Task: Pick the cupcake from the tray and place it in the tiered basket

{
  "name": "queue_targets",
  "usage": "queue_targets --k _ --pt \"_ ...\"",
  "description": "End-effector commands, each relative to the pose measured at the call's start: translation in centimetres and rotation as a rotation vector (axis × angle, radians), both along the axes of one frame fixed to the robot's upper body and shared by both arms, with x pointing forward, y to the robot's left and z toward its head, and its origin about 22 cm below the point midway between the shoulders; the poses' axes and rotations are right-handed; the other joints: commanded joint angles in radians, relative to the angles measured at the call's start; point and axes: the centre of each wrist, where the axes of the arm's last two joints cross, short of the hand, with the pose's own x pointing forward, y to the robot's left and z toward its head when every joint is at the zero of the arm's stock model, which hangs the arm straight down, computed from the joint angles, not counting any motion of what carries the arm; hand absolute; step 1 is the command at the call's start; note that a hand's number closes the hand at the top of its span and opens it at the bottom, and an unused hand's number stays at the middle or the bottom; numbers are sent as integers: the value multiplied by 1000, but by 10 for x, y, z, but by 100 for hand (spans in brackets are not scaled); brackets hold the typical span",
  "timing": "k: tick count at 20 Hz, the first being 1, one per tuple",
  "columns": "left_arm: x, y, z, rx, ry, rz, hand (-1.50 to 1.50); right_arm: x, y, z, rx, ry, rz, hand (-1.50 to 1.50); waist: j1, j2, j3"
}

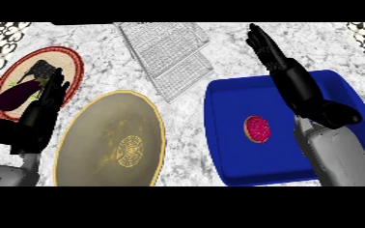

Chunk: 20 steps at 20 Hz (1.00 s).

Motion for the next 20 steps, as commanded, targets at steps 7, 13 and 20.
queue_targets --k 7,13,20 --pt "-45 9 -61 -24 243 222 0 -36 -159 -29 -170 108 -1061 150 -170 -13 -48" --pt "-70 -22 -89 -67 307 244 0 -86 -139 -57 287 0 -1518 -150 -102 -40 -34" --pt "-59 -43 -83 -38 277 180 0 -144 -69 -59 136 248 -1357 -150 -40 -24 -41"
